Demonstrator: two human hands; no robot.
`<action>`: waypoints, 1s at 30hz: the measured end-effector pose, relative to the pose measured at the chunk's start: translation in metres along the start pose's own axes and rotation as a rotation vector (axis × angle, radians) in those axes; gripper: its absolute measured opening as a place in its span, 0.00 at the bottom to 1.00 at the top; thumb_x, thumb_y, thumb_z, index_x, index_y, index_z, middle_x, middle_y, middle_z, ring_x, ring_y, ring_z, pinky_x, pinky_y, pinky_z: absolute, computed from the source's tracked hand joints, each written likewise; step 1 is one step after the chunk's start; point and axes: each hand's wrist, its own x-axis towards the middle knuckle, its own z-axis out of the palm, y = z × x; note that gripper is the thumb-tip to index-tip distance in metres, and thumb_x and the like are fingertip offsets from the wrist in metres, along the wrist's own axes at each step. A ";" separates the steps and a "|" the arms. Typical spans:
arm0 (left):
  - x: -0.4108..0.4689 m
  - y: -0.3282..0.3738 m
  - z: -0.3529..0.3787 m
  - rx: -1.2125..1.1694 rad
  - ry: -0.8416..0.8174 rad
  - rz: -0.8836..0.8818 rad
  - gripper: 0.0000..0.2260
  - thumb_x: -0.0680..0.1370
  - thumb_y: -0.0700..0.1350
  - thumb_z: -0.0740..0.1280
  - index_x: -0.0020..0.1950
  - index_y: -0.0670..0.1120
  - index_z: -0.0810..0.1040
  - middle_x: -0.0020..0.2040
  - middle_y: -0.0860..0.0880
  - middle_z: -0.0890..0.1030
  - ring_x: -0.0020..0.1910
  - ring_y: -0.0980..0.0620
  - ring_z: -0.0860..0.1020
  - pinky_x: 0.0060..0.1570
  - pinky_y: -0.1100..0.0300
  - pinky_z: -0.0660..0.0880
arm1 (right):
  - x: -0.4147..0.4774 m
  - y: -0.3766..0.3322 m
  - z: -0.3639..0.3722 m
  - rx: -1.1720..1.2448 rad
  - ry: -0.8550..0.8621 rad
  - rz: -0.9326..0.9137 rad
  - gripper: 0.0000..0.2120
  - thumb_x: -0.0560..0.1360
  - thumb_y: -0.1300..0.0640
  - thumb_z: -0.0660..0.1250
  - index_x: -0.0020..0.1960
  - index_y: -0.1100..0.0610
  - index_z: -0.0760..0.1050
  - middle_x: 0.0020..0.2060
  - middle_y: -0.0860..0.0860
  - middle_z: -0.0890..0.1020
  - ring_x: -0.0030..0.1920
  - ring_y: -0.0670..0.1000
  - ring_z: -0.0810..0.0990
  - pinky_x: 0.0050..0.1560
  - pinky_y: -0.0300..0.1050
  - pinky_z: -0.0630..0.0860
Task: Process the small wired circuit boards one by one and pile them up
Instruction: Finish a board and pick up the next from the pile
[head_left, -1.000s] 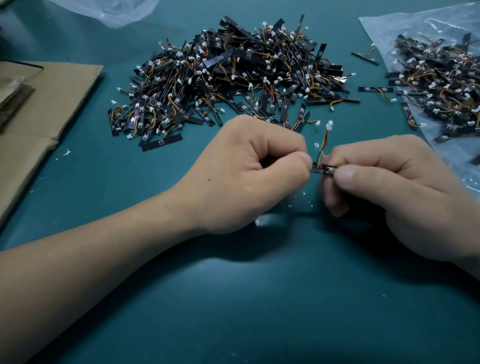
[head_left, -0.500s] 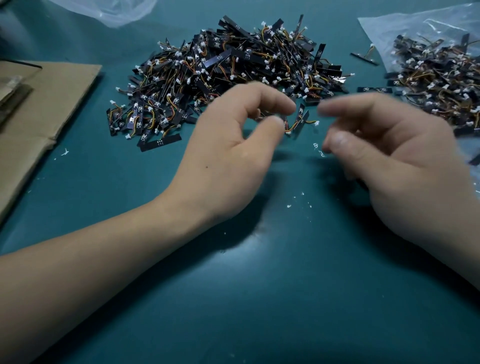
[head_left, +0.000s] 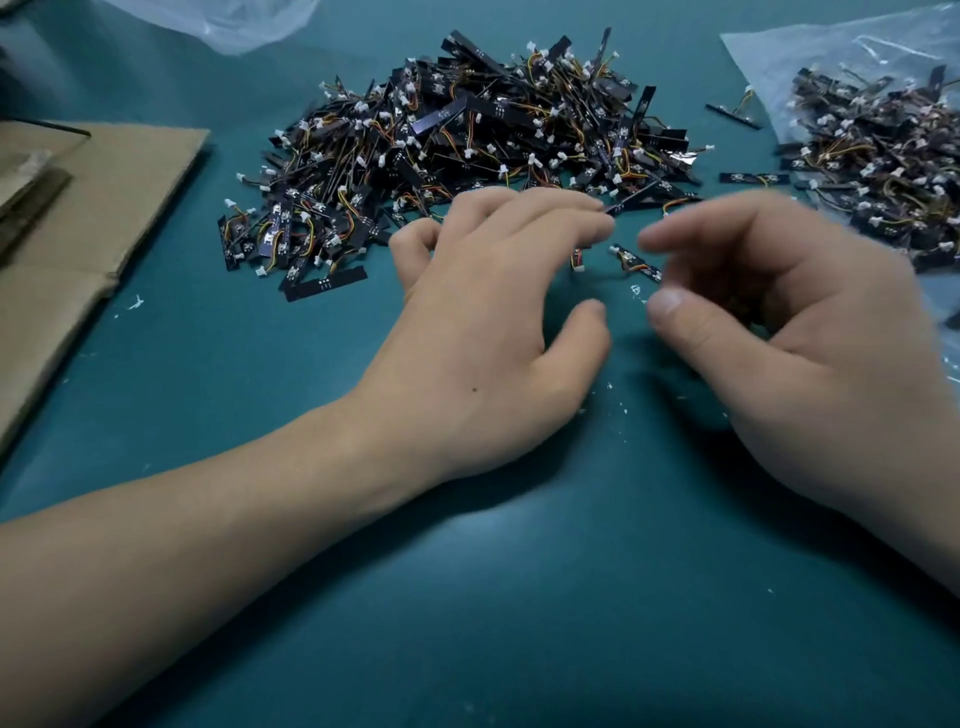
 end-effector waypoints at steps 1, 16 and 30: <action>0.001 0.000 -0.001 -0.047 0.015 -0.018 0.18 0.76 0.51 0.64 0.65 0.56 0.79 0.67 0.64 0.76 0.69 0.59 0.69 0.63 0.54 0.58 | 0.002 0.003 0.001 0.038 0.029 0.031 0.14 0.77 0.56 0.70 0.61 0.44 0.77 0.43 0.45 0.80 0.39 0.51 0.77 0.42 0.41 0.74; 0.007 -0.008 0.001 -0.436 0.122 0.068 0.06 0.76 0.36 0.74 0.49 0.46 0.82 0.42 0.60 0.81 0.41 0.65 0.78 0.45 0.75 0.69 | 0.004 -0.001 -0.001 0.005 -0.017 0.097 0.08 0.79 0.44 0.66 0.49 0.48 0.79 0.37 0.50 0.83 0.32 0.53 0.78 0.36 0.54 0.77; 0.007 -0.010 0.001 -0.605 0.022 0.049 0.04 0.81 0.40 0.70 0.54 0.47 0.82 0.45 0.53 0.84 0.42 0.59 0.81 0.41 0.48 0.78 | 0.004 -0.004 -0.002 0.156 -0.073 0.128 0.13 0.79 0.46 0.66 0.46 0.54 0.80 0.35 0.51 0.83 0.29 0.50 0.77 0.32 0.44 0.74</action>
